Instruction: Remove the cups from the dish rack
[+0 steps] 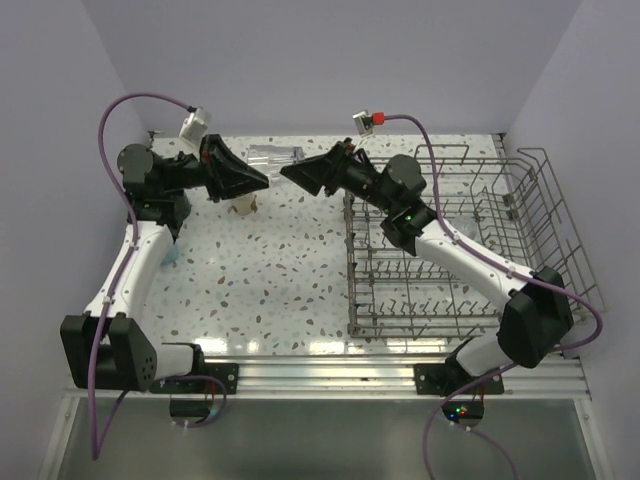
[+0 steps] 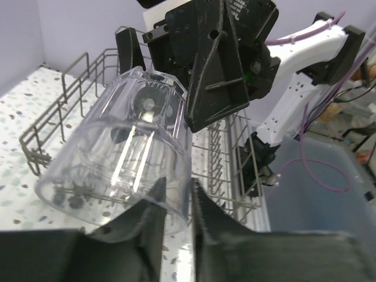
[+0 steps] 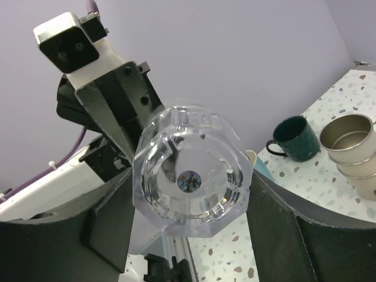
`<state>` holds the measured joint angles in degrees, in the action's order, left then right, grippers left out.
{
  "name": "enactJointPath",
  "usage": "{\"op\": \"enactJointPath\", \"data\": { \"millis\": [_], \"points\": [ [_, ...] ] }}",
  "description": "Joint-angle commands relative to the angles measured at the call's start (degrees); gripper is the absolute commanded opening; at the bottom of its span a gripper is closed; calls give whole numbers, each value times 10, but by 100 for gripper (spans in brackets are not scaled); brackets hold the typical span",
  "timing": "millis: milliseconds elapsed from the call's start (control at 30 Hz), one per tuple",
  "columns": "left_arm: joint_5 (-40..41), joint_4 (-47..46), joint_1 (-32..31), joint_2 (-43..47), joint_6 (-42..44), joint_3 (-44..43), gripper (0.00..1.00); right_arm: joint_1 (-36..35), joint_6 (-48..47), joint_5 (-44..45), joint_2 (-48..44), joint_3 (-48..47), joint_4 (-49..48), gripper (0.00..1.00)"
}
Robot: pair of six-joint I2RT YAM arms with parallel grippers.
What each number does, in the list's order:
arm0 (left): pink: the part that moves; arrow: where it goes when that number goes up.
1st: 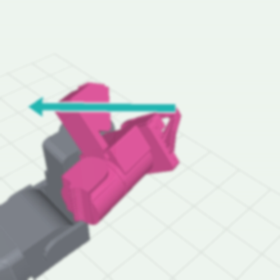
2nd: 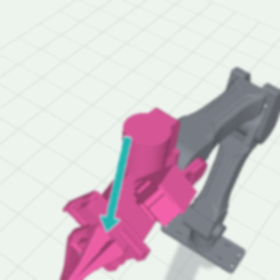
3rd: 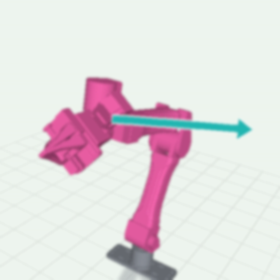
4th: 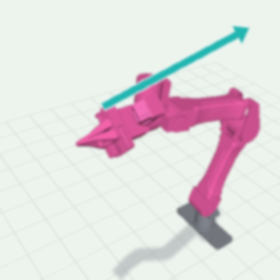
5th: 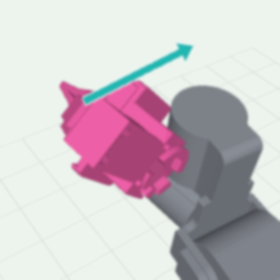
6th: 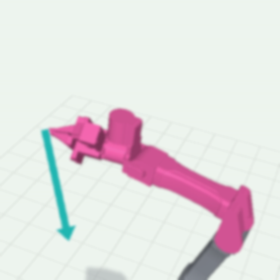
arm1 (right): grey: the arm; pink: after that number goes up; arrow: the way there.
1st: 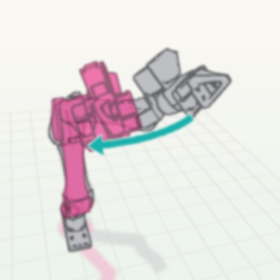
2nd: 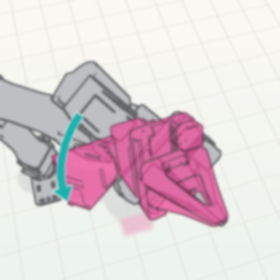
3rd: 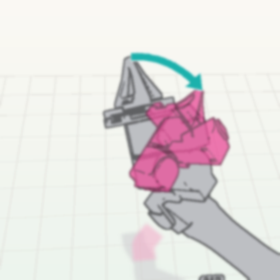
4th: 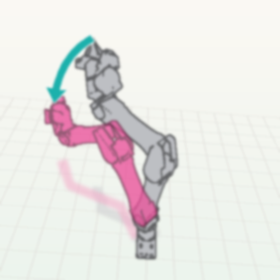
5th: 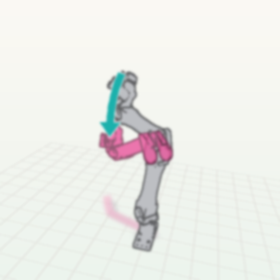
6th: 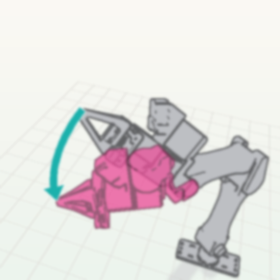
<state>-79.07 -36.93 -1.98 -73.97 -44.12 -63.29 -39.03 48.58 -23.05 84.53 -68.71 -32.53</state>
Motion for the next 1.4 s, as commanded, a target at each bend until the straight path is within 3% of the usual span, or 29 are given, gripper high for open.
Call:
{"op": "enactJointPath", "data": {
  "millis": [0,33,133,200,233,267,300,333,367,400,433,500,600,800,1000,1367],
  "points": [
    [8,-47,-4,4,-21,1,16,-7,17,-12,8,9,-46,8],
    [7,-44,-4,5,-20,2,1,-8,17,-11,10,15,-46,8],
    [4,5,-2,17,14,5,0,-7,19,-13,12,30,-46,10],
    [1,97,1,30,77,-3,0,-8,11,-10,10,35,-34,33],
    [1,149,4,34,115,-10,0,-8,1,-10,3,36,-5,50],
    [1,218,7,37,166,-24,0,-8,-11,-7,-2,34,16,77],
    [18,410,8,38,311,-65,0,-8,-43,3,-9,27,42,92],
    [42,521,10,34,402,-95,0,-8,-60,14,-16,24,98,98],
    [78,627,9,28,500,-126,0,-8,-79,26,-33,22,126,98],
    [167,770,4,17,629,-172,0,-8,-112,38,-45,18,152,98],
    [217,809,0,16,664,-181,0,-7,-129,72,-54,19,196,98],
    [355,845,-5,32,713,-158,0,-6,-173,105,-85,18,233,98],
    [488,874,-16,54,776,-103,0,-6,-222,159,-110,7,303,98],
    [660,935,-52,26,845,-34,0,-5,-276,196,-131,-8,372,98],
    [756,913,-61,-37,846,-6,0,-5,-292,215,-135,-12,402,98],
    [819,871,-71,-128,853,4,0,-4,-313,230,-138,-8,428,98]
  ]
}}
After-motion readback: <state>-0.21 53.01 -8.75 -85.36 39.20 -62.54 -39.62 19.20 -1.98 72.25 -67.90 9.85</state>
